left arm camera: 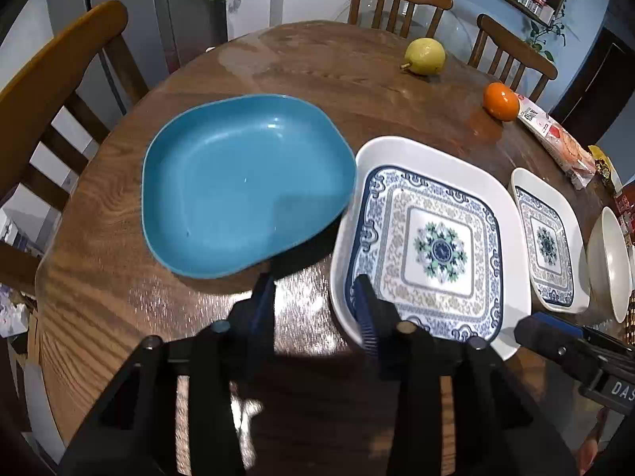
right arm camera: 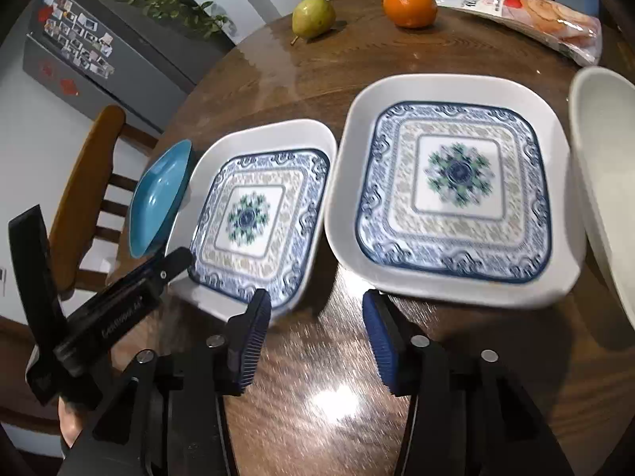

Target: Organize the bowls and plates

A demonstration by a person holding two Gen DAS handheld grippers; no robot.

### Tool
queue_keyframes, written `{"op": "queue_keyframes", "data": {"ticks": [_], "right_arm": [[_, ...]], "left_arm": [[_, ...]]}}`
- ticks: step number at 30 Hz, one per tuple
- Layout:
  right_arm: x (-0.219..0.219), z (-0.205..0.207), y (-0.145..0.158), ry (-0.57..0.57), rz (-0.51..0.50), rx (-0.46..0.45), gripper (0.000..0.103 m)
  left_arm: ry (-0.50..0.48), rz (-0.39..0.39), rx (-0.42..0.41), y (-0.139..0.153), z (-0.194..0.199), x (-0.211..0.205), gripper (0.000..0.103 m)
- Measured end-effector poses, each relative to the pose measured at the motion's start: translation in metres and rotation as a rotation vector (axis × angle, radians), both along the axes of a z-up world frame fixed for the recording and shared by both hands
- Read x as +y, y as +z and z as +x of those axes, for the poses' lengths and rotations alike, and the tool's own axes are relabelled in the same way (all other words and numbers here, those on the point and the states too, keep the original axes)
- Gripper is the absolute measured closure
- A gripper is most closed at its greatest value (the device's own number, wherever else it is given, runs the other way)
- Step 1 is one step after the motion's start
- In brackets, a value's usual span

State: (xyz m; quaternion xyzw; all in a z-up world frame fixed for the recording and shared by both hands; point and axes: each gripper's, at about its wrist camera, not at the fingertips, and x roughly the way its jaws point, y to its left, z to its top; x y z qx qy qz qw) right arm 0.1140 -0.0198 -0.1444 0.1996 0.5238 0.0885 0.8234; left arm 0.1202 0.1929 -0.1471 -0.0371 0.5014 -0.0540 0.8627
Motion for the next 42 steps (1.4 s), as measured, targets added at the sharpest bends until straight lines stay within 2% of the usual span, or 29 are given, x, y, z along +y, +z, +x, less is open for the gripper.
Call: {"op": "queue_keyframes", "data": {"ticks": [1,4,5,7,9,12,18,29,37,42], "right_arm": [[0.002,0.002,0.000,-0.002,-0.003,-0.003,0.059],[0.009,0.007,-0.001,-0.001,-0.027,-0.004,0.073],[0.010,0.009,-0.002,-0.001,-0.026,-0.001,0.082],[0.009,0.011,-0.004,0.002,-0.021,0.003,0.086],[0.012,0.012,-0.004,0.012,-0.022,0.000,0.090],[0.017,0.013,-0.003,0.036,-0.053,-0.008,0.090],[0.018,0.005,0.000,0.073,-0.045,-0.016,0.090],[0.016,-0.045,0.019,0.139,0.022,-0.025,0.090],[0.015,-0.085,0.009,0.165,0.000,0.014,0.089],[0.001,-0.094,0.004,0.148,-0.023,0.030,0.089]], "left_arm": [[-0.004,-0.005,-0.002,0.000,0.001,0.001,0.070],[-0.016,-0.005,0.000,0.000,0.004,0.002,0.079],[-0.025,-0.005,0.001,0.001,0.003,0.001,0.081],[-0.039,-0.008,0.001,0.000,0.004,-0.003,0.093],[-0.048,-0.008,-0.001,0.000,0.004,-0.006,0.095],[-0.046,0.000,-0.004,0.001,0.001,-0.005,0.095],[-0.073,0.015,-0.013,0.005,-0.009,-0.006,0.096],[-0.051,0.001,-0.043,0.030,-0.073,0.004,0.096],[-0.068,0.009,-0.001,0.018,-0.111,-0.009,0.096],[-0.092,-0.003,0.029,0.009,-0.122,-0.026,0.094]]}}
